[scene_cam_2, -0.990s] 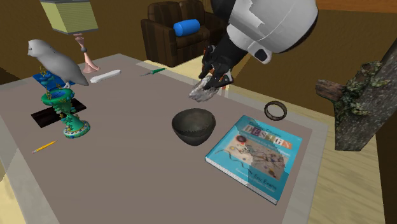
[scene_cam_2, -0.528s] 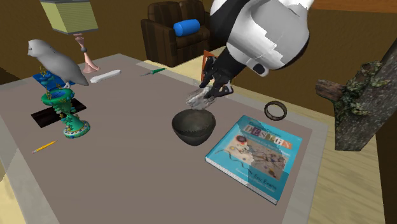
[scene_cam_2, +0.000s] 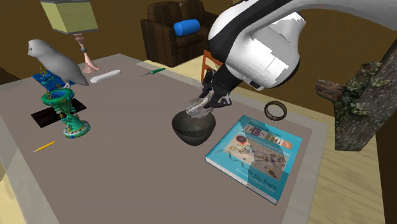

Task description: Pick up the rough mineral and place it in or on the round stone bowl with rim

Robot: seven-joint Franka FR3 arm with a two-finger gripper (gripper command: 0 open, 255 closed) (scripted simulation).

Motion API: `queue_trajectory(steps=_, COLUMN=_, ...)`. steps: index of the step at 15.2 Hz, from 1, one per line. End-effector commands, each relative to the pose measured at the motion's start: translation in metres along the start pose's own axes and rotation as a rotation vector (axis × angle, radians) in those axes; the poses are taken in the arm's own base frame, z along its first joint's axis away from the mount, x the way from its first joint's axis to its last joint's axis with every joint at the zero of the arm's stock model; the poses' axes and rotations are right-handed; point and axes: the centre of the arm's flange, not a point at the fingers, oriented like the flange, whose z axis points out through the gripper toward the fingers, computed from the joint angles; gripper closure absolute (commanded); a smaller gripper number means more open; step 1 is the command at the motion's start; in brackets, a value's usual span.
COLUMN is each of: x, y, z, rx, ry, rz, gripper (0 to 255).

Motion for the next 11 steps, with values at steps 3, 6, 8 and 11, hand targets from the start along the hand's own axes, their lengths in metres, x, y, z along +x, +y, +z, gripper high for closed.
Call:
queue_trajectory(steps=3, x=0.0048, y=0.0106, z=0.0170, rx=0.001, ry=0.001, rz=-0.001, gripper=255)
queue_trajectory(steps=6, x=0.0048, y=0.0106, z=0.0170, rx=0.001, ry=0.001, rz=-0.001, gripper=255)
queue_trajectory(steps=8, x=0.0048, y=0.0106, z=0.0170, rx=0.001, ry=0.001, rz=-0.001, gripper=255)
queue_trajectory(steps=11, x=0.0048, y=0.0106, z=0.0170, rx=0.001, ry=0.001, rz=-0.001, gripper=0)
